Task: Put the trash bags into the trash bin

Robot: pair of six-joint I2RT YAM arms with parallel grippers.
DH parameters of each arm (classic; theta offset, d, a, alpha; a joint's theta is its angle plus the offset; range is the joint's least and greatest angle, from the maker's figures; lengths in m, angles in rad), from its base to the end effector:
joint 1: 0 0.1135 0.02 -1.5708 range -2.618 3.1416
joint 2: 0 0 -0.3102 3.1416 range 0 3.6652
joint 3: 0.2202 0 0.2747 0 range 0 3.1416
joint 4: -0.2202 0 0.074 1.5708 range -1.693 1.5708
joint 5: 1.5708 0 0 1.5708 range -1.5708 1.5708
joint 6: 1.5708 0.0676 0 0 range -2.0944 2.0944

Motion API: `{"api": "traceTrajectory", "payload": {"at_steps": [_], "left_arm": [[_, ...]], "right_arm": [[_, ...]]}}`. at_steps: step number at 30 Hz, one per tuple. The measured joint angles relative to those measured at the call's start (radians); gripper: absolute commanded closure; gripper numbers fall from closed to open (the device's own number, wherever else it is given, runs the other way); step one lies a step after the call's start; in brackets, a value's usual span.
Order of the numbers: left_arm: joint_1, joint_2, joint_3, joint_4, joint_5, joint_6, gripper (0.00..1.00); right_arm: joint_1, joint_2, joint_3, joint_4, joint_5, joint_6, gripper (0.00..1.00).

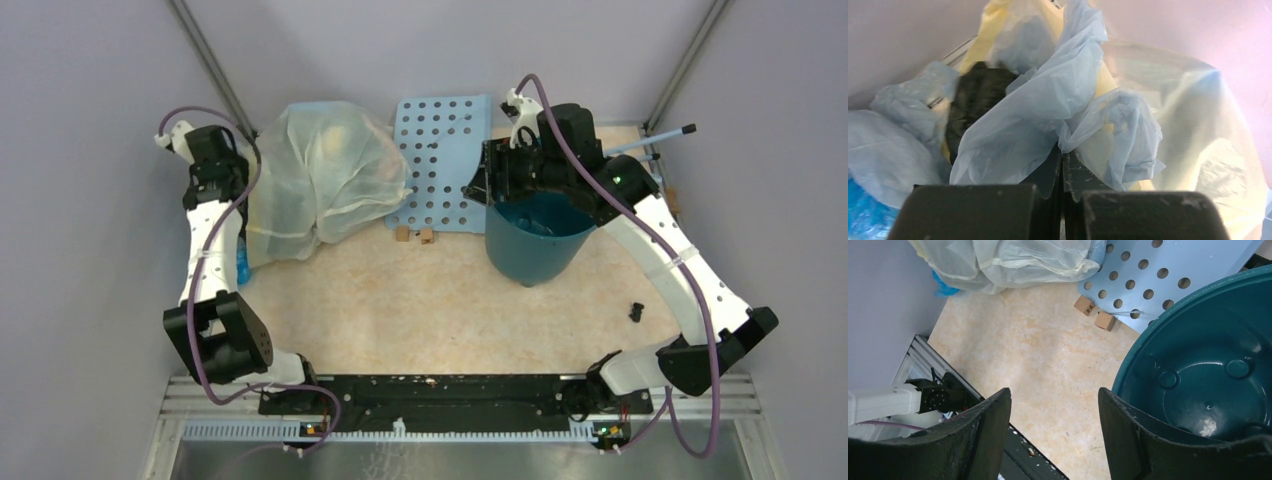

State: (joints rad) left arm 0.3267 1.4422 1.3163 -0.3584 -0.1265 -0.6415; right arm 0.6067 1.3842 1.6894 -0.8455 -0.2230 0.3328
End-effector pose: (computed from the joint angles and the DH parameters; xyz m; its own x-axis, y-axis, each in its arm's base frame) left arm 0.3558 0.1296 0.3813 -0.0995 -0.6605 -0.7442 -0.6037 0.6346 -0.4825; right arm 0.2544 0.1948 0.4841 -0.6320 -0.0508 -0.7733 -0.5347 0.7509 0.3877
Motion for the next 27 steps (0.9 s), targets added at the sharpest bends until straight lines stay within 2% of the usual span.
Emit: {"api": "traceTrajectory", "payload": {"at_steps": [6,12,22,27], "left_arm": [[-0.111,-0.01,0.023,-0.013,-0.113,0.027,0.92],[-0.111,-0.028,0.023,-0.016,-0.221,0.079,0.91],[-0.092,-0.029,0.025,0.014,-0.582,0.352,0.84],[-0.092,-0.034,0.027,0.077,-0.609,0.428,0.82]], "right_arm": [[0.0,0.0,0.0,0.0,-0.006,0.001,0.36],[0.0,-0.001,0.0,0.0,-0.011,0.0,0.36],[0.0,-0.002,-0.001,0.0,-0.023,0.0,0.36],[0.0,-0.002,-0.001,0.0,-0.028,0.0,0.36]]}}
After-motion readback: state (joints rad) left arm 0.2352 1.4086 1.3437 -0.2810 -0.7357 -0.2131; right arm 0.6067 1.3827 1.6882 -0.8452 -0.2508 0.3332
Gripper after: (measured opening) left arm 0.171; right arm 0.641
